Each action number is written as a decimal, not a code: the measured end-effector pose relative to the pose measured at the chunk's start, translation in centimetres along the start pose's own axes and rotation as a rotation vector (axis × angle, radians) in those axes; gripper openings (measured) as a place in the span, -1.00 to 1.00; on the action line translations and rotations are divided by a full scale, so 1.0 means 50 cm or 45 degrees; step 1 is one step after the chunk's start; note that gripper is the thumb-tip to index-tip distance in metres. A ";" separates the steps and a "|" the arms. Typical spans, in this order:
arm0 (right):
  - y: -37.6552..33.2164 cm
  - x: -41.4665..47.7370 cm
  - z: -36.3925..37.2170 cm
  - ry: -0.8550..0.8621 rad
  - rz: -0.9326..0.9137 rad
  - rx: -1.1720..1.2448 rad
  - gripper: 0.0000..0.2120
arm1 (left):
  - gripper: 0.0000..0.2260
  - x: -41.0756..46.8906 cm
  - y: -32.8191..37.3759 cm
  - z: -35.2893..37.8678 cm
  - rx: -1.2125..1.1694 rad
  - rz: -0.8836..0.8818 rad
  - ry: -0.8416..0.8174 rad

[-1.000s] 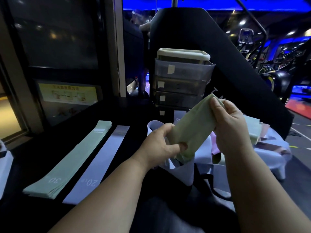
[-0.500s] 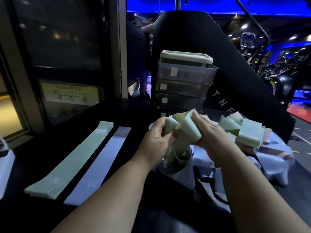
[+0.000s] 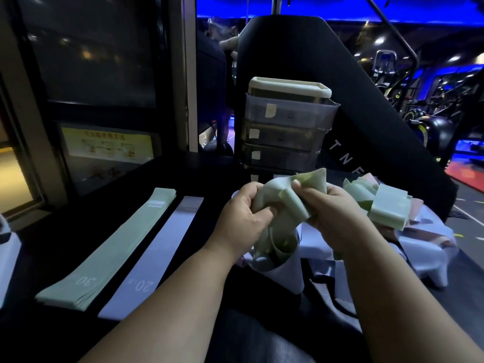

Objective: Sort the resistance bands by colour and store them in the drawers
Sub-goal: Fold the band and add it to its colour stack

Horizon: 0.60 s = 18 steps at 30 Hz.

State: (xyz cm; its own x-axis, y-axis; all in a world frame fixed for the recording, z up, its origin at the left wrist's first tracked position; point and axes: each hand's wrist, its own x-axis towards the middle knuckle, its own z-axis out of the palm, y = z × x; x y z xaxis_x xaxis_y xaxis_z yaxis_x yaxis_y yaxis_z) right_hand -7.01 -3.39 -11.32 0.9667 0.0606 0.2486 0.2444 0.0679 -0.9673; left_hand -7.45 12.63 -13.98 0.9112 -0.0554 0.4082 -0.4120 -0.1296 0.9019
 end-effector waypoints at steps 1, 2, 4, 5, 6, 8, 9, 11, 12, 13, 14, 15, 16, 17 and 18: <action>0.000 -0.001 0.000 -0.047 0.024 0.012 -0.84 | -0.79 -0.001 0.000 0.001 -0.004 0.003 0.001; 0.000 -0.002 0.002 -0.075 0.051 0.019 -0.83 | -0.79 -0.002 -0.001 0.001 -0.001 0.009 0.007; 0.005 0.000 0.008 -0.056 0.085 0.038 -0.83 | -0.79 -0.002 -0.002 0.000 0.040 0.020 0.040; 0.007 0.002 0.009 -0.024 0.091 0.059 -0.83 | -0.78 -0.001 -0.003 -0.001 0.058 0.026 0.059; 0.007 0.004 0.009 0.017 0.098 0.088 -0.82 | -0.78 -0.001 -0.004 -0.002 0.065 0.028 0.069; 0.004 0.007 0.006 0.080 0.076 0.168 -0.84 | -0.74 0.001 -0.006 0.000 0.068 0.018 0.063; 0.002 0.009 0.004 0.096 0.046 0.198 -0.85 | -0.73 0.001 -0.008 0.001 0.078 0.007 0.046; -0.004 0.010 0.002 0.134 -0.024 0.241 -0.86 | -0.75 0.000 -0.010 0.004 0.106 -0.014 -0.025; -0.007 0.009 0.000 0.157 -0.060 0.268 -0.87 | -0.77 -0.002 -0.011 0.004 0.138 -0.022 -0.077; -0.008 0.009 -0.003 0.182 -0.107 0.288 -0.88 | -0.77 -0.005 -0.009 0.005 0.187 -0.031 -0.135; -0.011 0.008 -0.007 0.213 -0.138 0.286 -0.88 | -0.77 -0.008 -0.007 0.005 0.236 -0.038 -0.185; -0.011 0.010 -0.014 0.244 -0.171 0.268 -0.88 | -0.77 -0.010 -0.005 0.005 0.272 -0.037 -0.215; -0.014 0.009 -0.019 0.274 -0.192 0.257 -0.89 | -0.75 -0.012 -0.002 0.004 0.299 -0.025 -0.225; -0.016 0.009 -0.024 0.294 -0.217 0.264 -0.89 | -0.74 -0.013 0.001 0.003 0.322 -0.006 -0.220; -0.023 0.005 -0.024 0.304 -0.235 0.282 -0.89 | -0.72 -0.012 0.002 0.001 0.340 0.017 -0.209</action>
State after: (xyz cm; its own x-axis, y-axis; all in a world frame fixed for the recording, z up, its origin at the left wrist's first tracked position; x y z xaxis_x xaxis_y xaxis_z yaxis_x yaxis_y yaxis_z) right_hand -6.95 -4.67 -10.19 0.9046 -0.2053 0.3736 0.4194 0.2710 -0.8664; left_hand -8.04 12.62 -14.17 0.9029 -0.2151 0.3723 -0.4286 -0.3817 0.8189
